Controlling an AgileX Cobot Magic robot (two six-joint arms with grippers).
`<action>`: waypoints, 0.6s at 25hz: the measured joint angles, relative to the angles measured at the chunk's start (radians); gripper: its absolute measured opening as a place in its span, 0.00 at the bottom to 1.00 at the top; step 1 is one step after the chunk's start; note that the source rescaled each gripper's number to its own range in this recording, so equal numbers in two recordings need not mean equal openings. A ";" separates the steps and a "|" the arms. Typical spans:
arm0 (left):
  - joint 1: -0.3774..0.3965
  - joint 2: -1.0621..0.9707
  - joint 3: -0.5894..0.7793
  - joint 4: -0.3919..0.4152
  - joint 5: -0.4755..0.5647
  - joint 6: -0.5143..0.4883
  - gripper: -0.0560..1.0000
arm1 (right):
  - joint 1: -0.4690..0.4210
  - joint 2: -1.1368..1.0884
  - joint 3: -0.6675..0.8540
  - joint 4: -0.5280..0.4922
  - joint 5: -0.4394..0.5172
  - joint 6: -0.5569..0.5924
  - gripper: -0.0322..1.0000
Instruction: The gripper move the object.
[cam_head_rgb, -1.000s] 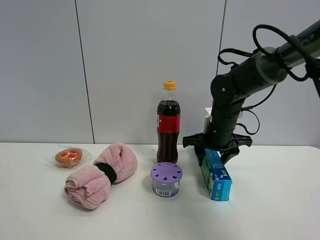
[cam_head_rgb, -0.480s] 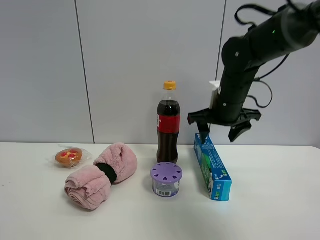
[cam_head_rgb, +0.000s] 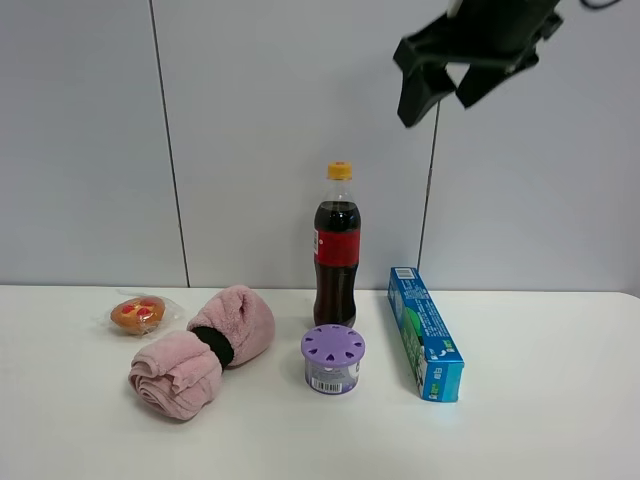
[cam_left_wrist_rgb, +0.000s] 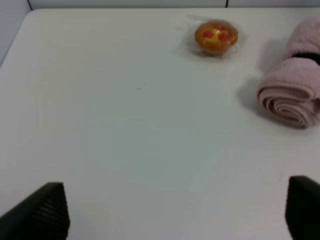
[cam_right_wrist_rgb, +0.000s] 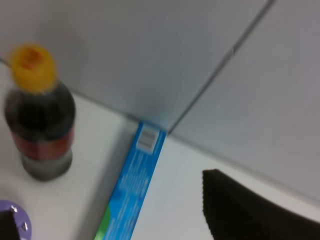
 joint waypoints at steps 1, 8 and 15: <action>0.000 0.000 0.000 0.000 0.000 0.000 1.00 | 0.013 -0.028 0.000 0.000 0.004 -0.022 0.62; 0.000 0.000 0.000 0.000 0.000 0.000 1.00 | 0.038 -0.179 0.000 -0.008 0.126 -0.053 0.81; 0.000 0.000 0.000 0.000 0.000 0.000 1.00 | -0.031 -0.277 0.110 -0.006 0.114 -0.055 0.84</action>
